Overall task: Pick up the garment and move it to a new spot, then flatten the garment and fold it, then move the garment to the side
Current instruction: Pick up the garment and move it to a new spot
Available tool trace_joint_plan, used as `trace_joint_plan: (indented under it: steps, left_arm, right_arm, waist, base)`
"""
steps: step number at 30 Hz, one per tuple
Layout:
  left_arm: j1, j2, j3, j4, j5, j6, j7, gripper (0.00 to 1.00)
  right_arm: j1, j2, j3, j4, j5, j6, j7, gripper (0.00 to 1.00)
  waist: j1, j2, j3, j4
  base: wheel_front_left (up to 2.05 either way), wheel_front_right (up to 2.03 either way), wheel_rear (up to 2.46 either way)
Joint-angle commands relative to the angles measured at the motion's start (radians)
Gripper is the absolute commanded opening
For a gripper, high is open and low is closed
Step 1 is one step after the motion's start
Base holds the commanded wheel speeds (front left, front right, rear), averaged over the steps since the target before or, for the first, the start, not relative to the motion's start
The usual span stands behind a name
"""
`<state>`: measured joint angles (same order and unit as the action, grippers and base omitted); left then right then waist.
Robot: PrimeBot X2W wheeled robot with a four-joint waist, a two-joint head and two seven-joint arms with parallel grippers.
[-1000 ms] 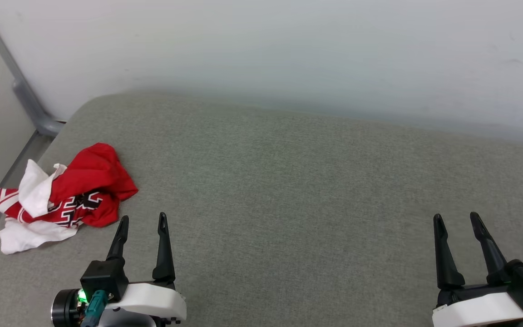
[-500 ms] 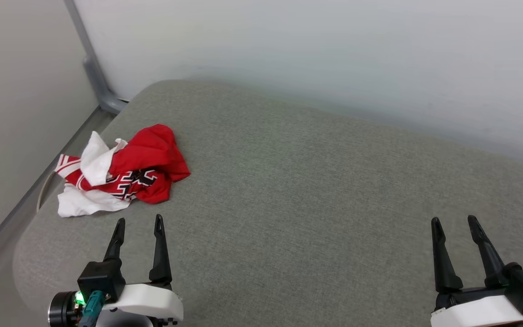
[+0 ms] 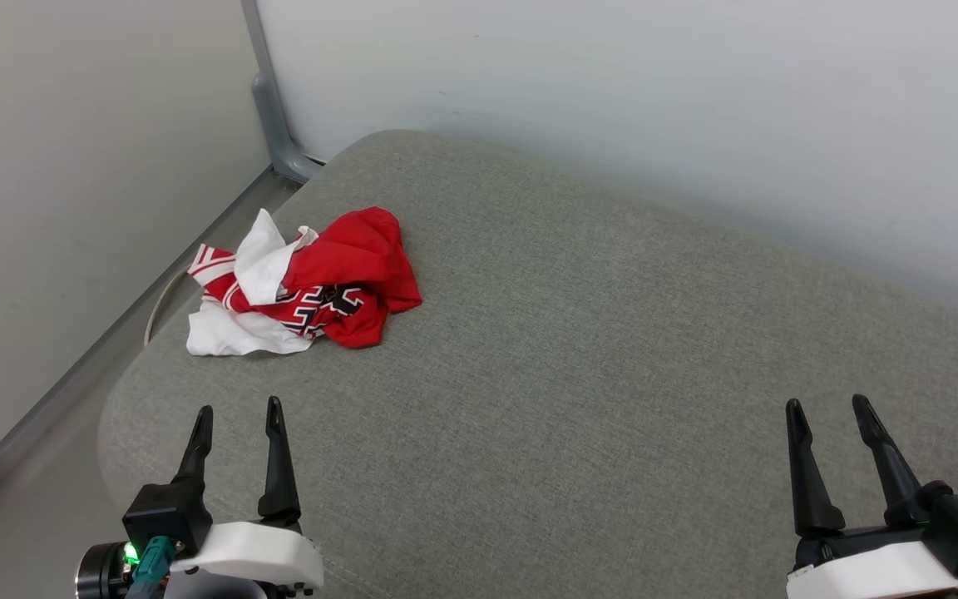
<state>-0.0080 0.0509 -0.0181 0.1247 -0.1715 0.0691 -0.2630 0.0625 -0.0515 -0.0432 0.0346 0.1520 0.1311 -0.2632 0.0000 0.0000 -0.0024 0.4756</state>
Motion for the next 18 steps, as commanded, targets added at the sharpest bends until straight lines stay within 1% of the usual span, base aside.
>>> trace_joint_plan:
  steps: [1, 7, 10, 13, 18]
  left_arm:
    - [0.008, -0.001, 0.006, 0.000, -0.002, -0.001, -0.003, 1.00]
    - [0.014, -0.001, 0.012, 0.004, -0.004, -0.002, -0.003, 1.00]
    - [-0.016, -0.001, 0.021, 0.009, -0.002, -0.010, -0.003, 1.00]
    - [-0.069, -0.001, 0.049, 0.005, 0.007, -0.036, -0.003, 1.00]
    - [-0.199, 0.013, 0.133, -0.009, 0.013, -0.079, -0.003, 1.00]
  right_arm:
    - [0.009, 0.002, 0.000, -0.001, 0.008, -0.001, -0.002, 1.00]
    - [0.005, 0.002, 0.005, -0.002, 0.005, -0.001, -0.002, 1.00]
    - [0.001, 0.002, 0.006, -0.006, -0.001, -0.001, -0.002, 1.00]
    - [-0.013, 0.002, 0.006, -0.013, -0.018, -0.001, -0.002, 1.00]
    - [-0.044, 0.002, -0.002, -0.032, -0.059, -0.001, -0.002, 1.00]
  waist:
    - [0.0000, 0.0000, -0.001, 0.005]
    - [0.0000, 0.0000, 0.001, 0.006]
    - [0.0000, 0.0000, 0.010, -0.002]
    - [0.0000, 0.0000, 0.035, -0.016]
    - [0.0000, 0.0000, 0.108, -0.053]
  base:
    - [0.00, 0.00, 0.00]
    - [0.00, 0.00, 0.00]
    - [0.00, 0.00, 0.00]
    - [0.00, 0.00, 0.00]
    - [0.00, 0.00, 0.00]
